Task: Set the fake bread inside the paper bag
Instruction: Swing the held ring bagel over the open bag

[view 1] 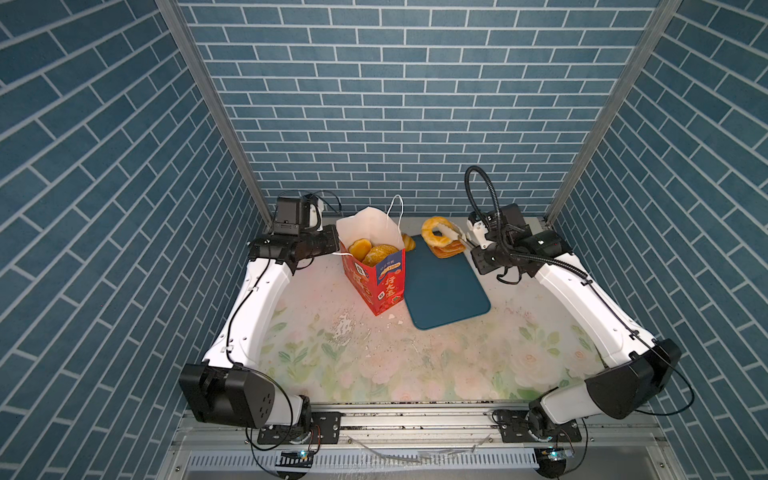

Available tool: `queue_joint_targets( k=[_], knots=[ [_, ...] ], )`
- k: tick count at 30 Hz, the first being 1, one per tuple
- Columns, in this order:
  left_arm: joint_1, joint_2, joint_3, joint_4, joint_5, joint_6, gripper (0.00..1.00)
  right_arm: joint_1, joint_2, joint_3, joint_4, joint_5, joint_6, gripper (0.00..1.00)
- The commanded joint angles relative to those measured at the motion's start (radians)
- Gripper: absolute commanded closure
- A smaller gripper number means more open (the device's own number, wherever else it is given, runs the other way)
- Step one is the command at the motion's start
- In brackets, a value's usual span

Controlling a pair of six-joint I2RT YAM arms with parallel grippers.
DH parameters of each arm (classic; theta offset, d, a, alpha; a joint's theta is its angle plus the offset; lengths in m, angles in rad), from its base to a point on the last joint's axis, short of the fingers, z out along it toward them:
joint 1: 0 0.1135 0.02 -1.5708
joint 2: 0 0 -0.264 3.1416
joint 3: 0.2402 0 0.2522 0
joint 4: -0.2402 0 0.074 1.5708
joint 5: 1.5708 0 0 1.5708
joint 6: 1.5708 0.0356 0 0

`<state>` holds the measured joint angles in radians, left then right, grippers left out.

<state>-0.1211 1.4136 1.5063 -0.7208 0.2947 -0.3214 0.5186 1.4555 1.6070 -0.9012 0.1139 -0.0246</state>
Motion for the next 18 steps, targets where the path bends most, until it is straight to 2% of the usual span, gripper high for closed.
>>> queue_joint_targets(
  k=[1, 9, 14, 18],
  knots=[
    [-0.001, -0.023, -0.017, 0.021, 0.012, -0.003, 0.93, 0.026, -0.065, 0.087, 0.128, 0.028, -0.083, 0.9],
    [-0.002, -0.02, -0.015, 0.023, 0.004, -0.007, 0.95, 0.18, 0.0, 0.263, 0.213, -0.008, -0.255, 0.9],
    [-0.001, -0.027, -0.021, 0.023, -0.007, -0.007, 0.95, 0.252, 0.069, 0.273, 0.207, -0.042, -0.322, 0.9],
    [-0.002, -0.031, -0.024, 0.022, -0.014, -0.008, 0.95, 0.304, 0.112, 0.237, 0.186, -0.012, -0.369, 0.89]
  ],
)
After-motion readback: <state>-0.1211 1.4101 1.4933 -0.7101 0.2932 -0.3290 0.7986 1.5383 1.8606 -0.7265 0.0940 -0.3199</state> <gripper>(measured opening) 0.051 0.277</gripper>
